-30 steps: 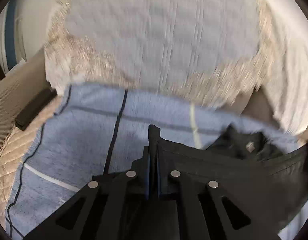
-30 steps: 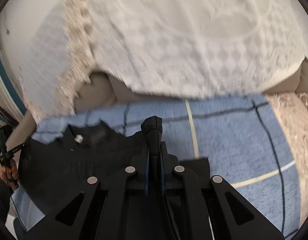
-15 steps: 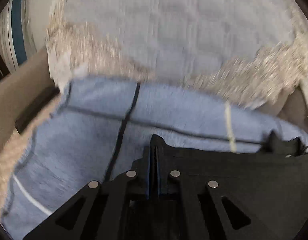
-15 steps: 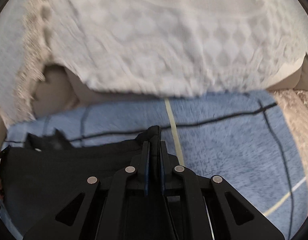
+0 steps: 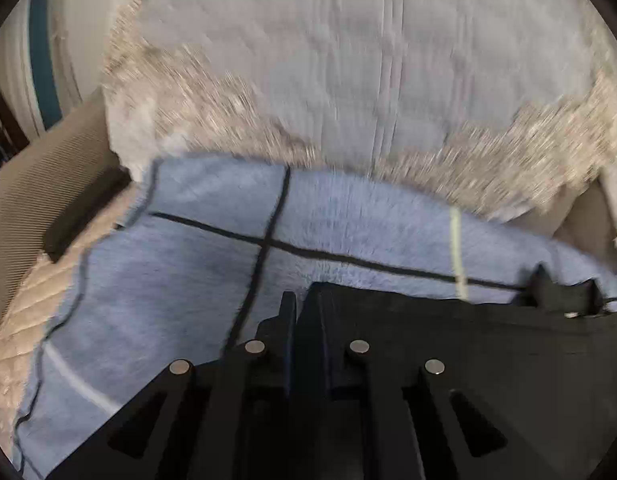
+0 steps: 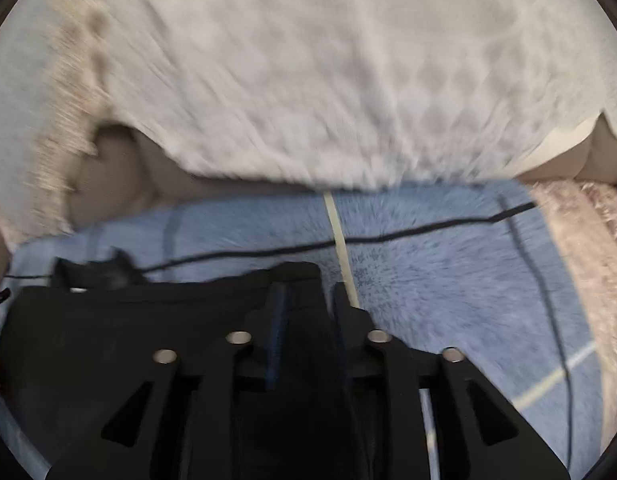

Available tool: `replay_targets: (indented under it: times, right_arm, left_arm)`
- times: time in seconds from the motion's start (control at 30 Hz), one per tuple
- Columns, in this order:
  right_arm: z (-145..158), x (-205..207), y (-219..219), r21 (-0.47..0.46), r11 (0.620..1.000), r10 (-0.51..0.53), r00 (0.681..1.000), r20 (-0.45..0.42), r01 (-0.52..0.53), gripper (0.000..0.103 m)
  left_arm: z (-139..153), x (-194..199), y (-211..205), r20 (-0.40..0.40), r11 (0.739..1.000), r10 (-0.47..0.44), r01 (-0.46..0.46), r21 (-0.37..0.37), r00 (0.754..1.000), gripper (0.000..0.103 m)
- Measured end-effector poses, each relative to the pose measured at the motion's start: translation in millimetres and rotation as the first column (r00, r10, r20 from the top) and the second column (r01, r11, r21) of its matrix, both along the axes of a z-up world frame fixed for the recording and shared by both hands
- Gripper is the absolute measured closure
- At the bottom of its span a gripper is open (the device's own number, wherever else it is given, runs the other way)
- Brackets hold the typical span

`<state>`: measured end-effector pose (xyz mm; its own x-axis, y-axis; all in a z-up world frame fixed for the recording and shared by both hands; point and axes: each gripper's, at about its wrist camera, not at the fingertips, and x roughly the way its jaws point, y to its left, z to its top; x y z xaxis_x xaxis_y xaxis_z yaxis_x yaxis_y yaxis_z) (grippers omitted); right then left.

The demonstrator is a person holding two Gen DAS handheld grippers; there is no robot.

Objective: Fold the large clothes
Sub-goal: 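Lower the folded hem onto the shirt and open both tools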

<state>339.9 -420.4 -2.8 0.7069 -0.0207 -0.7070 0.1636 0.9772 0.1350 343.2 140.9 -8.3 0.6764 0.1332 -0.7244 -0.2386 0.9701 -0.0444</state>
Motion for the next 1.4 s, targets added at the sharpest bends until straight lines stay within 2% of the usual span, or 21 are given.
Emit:
replay_targets:
  times: [0.03, 0.1, 0.17, 0.27, 0.33, 0.37, 0.43, 0.5, 0.53, 0.6, 0.7, 0.87, 0.93, 1.03, 1.13, 1.2, 1.27, 1.3, 1.37, 1.4]
  right_arm:
    - [6.5, -16.0, 3.8, 0.003, 1.0, 0.006, 1.0, 0.027, -0.006, 0.049]
    - [11.7, -49.4, 14.6, 0.005, 0.999, 0.04, 0.997, 0.07, -0.04, 0.048]
    - [1.1, -72.4, 25.9, -0.004, 0.998, 0.07, 0.995, 0.072, -0.07, 0.048]
    - [-34.6, -83.4, 24.9, -0.035, 0.997, 0.062, 0.998, 0.005, -0.061, 0.048]
    - [-60.0, -81.7, 16.0, -0.061, 0.997, 0.048, 0.998, -0.036, -0.05, 0.049]
    - [-63.5, -81.2, 11.1, -0.026, 0.999, 0.043, 0.998, -0.041, -0.044, 0.051]
    - [-58.5, -80.3, 8.0, -0.023, 0.999, 0.027, 0.999, -0.035, -0.028, 0.052]
    - [-51.7, -84.6, 13.2, -0.069, 0.998, 0.01, 0.999, -0.041, -0.013, 0.052]
    - [-49.0, -87.3, 14.1, -0.064, 0.998, 0.006, 0.999, -0.047, -0.009, 0.052]
    - [-44.0, -100.7, 17.1, -0.034, 0.999, 0.022, 1.0, -0.019, -0.022, 0.051]
    - [-36.7, -119.5, 35.6, -0.046, 0.998, 0.049, 0.999, -0.01, -0.049, 0.051]
    - [-53.5, -130.1, 47.9, -0.106, 0.991, 0.077, 0.995, -0.057, -0.083, 0.051]
    - [-57.6, -127.4, 47.0, -0.113, 0.99, 0.079, 0.994, -0.075, -0.087, 0.051]
    - [-43.4, -132.8, 53.9, -0.115, 0.991, 0.056, 0.997, -0.059, -0.062, 0.051]
    - [-30.0, -151.1, 71.4, -0.105, 0.989, 0.102, 0.995, -0.008, -0.102, 0.051]
    - [-31.9, -158.2, 77.2, -0.112, 0.986, 0.123, 0.992, -0.002, -0.122, 0.051]
    - [-44.3, -158.4, 68.9, -0.092, 0.99, 0.107, 0.994, -0.035, -0.11, 0.051]
    - [-50.1, -157.5, 60.9, -0.076, 0.993, 0.083, 0.995, -0.05, -0.087, 0.053]
    - [-57.5, -158.7, 45.0, -0.015, 0.998, 0.066, 0.997, -0.041, -0.067, 0.065]
    - [-58.4, -158.3, 42.9, -0.012, 0.998, 0.062, 0.997, -0.049, -0.062, 0.066]
  left_arm:
    - [8.8, -13.6, -0.3, 0.031, 1.0, -0.01, 0.01, -0.014, 0.999, 0.09]
    - [22.8, -49.1, -7.9, 0.104, 0.997, -0.056, 0.06, -0.039, 0.993, 0.081]
    - [22.4, -78.7, -19.7, 0.148, 0.992, -0.122, 0.127, -0.024, 0.981, 0.069]
    - [-3.9, -89.8, -27.9, 0.094, 0.987, -0.16, 0.16, 0.002, 0.983, 0.069]
    - [-29.8, -83.0, -22.5, 0.016, 0.991, -0.129, 0.129, -0.023, 0.992, 0.069]
    - [-39.0, -79.6, -17.8, -0.002, 0.991, -0.124, 0.124, -0.044, 0.992, 0.068]
    - [-39.8, -78.6, -11.1, 0.0, 0.989, -0.116, 0.115, -0.095, 0.993, 0.068]
    - [-32.8, -80.1, -13.8, 0.002, 0.993, -0.105, 0.105, -0.061, 0.994, 0.068]
    - [-29.1, -83.0, -17.2, -0.009, 0.994, -0.104, 0.103, -0.04, 0.995, 0.069]
    - [-20.9, -97.8, -24.0, 0.011, 0.99, -0.135, 0.136, -0.048, 0.991, 0.069]
    - [-16.7, -123.9, -37.9, 0.035, 0.983, -0.182, 0.182, -0.007, 0.983, 0.068]
    - [-40.4, -131.5, -37.8, -0.023, 0.981, -0.191, 0.19, -0.042, 0.981, 0.067]
    - [-36.6, -127.8, -38.5, -0.027, 0.982, -0.184, 0.183, -0.038, 0.983, 0.067]
    - [-27.9, -131.0, -44.5, -0.042, 0.986, -0.167, 0.167, -0.004, 0.985, 0.067]
    - [-13.3, -150.5, -57.0, 0.006, 0.973, -0.228, 0.228, -0.019, 0.974, 0.067]
    - [-11.9, -162.6, -66.2, 0.022, 0.966, -0.26, 0.26, 0.008, 0.965, 0.065]
    - [-23.5, -162.9, -64.1, -0.006, 0.968, -0.249, 0.249, 0.019, 0.968, 0.064]
    - [-32.2, -159.7, -58.6, -0.031, 0.973, -0.232, 0.233, 0.005, 0.972, 0.064]
    - [-40.5, -155.9, -48.8, -0.025, 0.97, -0.237, 0.235, -0.061, 0.971, 0.063]
    - [-38.8, -155.1, -47.0, -0.023, 0.97, -0.234, 0.232, -0.074, 0.972, 0.063]
